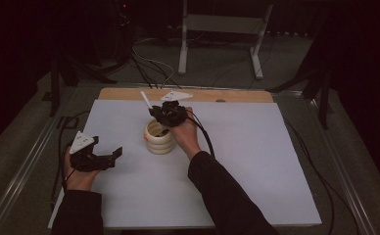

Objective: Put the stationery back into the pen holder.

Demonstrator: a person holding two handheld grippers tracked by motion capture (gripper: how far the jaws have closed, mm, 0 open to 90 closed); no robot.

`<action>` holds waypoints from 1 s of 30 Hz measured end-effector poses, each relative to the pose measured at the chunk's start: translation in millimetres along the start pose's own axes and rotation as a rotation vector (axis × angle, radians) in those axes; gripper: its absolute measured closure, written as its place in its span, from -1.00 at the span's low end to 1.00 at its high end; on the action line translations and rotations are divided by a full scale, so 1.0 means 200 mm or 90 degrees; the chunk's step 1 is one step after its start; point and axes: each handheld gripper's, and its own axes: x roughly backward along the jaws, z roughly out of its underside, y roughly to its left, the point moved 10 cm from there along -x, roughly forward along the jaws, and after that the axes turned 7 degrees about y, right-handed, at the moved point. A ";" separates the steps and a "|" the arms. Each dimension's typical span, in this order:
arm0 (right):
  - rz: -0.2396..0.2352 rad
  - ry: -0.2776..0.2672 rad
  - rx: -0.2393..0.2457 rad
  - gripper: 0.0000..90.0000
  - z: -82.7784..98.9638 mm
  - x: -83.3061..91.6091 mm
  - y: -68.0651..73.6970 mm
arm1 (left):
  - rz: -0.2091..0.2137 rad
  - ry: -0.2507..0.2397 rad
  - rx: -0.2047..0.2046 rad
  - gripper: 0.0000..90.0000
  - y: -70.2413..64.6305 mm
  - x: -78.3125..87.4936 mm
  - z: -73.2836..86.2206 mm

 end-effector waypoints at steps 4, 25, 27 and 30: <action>-0.001 0.002 0.003 0.73 0.01 0.00 0.02 | 0.000 0.002 -0.002 -1.00 0.00 0.00 0.00; -0.012 -0.001 0.005 0.72 0.07 -0.03 0.08 | 0.001 0.004 -0.006 -1.00 -0.01 -0.01 0.00; -0.013 -0.002 0.005 0.72 0.07 -0.03 0.08 | 0.000 0.005 -0.007 -1.00 -0.01 -0.01 0.00; -0.011 -0.002 0.006 0.69 0.07 -0.02 0.08 | 0.001 0.005 -0.006 -1.00 -0.01 -0.01 0.00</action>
